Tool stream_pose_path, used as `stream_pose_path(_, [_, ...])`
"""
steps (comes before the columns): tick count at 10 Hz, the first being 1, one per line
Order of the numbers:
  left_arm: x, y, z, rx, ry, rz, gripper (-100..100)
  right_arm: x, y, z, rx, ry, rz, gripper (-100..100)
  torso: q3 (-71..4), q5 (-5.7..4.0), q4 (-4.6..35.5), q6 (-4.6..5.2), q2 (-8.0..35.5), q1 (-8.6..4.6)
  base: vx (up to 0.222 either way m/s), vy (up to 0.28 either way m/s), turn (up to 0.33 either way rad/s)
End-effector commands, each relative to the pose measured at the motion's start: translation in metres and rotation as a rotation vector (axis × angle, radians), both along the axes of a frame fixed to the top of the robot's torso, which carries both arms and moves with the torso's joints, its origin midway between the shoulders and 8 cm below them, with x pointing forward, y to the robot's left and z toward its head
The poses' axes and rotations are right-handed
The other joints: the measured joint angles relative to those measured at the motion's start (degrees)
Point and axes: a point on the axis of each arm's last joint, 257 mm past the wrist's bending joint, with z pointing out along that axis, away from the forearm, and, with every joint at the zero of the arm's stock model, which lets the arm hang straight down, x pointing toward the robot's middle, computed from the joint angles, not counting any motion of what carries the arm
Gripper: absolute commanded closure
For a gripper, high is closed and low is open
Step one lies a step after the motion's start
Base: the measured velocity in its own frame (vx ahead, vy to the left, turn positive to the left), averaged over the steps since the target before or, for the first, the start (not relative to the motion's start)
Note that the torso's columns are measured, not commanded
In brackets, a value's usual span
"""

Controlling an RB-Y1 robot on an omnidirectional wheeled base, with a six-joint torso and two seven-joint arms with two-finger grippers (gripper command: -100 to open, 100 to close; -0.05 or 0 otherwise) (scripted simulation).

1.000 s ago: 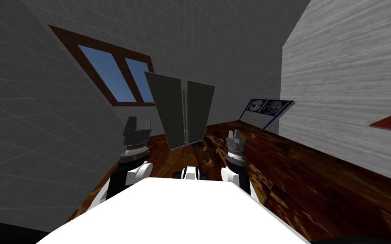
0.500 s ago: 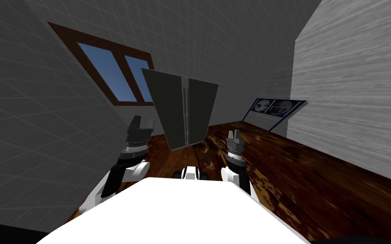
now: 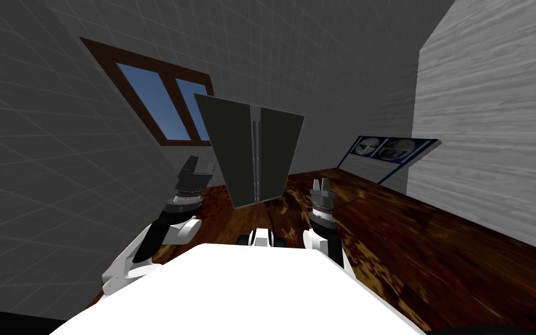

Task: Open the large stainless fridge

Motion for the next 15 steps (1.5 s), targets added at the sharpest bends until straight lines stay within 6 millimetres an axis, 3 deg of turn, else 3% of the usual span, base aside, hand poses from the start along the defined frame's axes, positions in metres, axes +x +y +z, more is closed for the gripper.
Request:
stream_pose_path(1, [0.010,-0.002,0.003,0.020,0.028,-0.058,-100,0.000,0.000,0.000,0.000,0.000,0.000,0,0.0,0.00,0.0,0.02,0.1,-0.01,0.109,-0.037,0.109])
stream_pose_path(15, [0.044,-0.023,0.026,0.194,0.149,-0.254,-100,0.000,0.000,0.000,0.000,0.000,0.000,0,0.0,-0.01,0.0,0.02,0.1,-0.04,0.094,-0.022,0.074])
